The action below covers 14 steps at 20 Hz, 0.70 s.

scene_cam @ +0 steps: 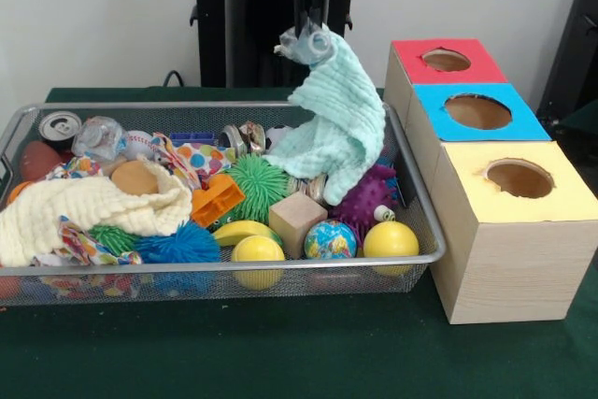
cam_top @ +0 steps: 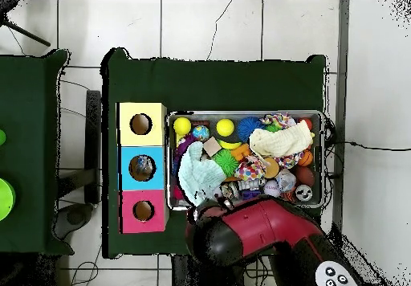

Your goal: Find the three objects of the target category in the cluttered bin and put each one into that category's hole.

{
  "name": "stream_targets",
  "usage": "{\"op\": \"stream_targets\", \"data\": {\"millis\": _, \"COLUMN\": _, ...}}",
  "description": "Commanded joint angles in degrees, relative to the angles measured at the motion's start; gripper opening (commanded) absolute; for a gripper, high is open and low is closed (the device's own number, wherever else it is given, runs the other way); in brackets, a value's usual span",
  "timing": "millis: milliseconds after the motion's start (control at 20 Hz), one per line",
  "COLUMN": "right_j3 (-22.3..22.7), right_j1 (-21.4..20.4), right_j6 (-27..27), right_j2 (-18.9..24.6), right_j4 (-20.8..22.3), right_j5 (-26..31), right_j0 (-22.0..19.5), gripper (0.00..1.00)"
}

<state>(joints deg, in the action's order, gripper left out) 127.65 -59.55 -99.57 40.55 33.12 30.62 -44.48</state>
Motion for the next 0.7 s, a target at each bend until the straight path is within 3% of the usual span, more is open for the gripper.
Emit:
{"op": "stream_targets", "data": {"millis": 50, "right_j3": 2.8, "right_j1": -7.6, "right_j6": 6.1, "right_j2": 5.3, "right_j4": -8.2, "right_j5": 7.3, "right_j0": -0.8, "gripper": 0.00}}
{"op": "stream_targets", "data": {"millis": 300, "right_j3": 1.8, "right_j1": -9.1, "right_j6": 4.5, "right_j2": 5.3, "right_j4": -13.0, "right_j5": 10.2, "right_j0": 0.8, "gripper": 0.00}}
{"op": "stream_targets", "data": {"millis": 700, "right_j3": -3.3, "right_j1": -6.0, "right_j6": 2.4, "right_j2": 3.0, "right_j4": -13.3, "right_j5": 13.6, "right_j0": 4.8, "gripper": 0.00}}
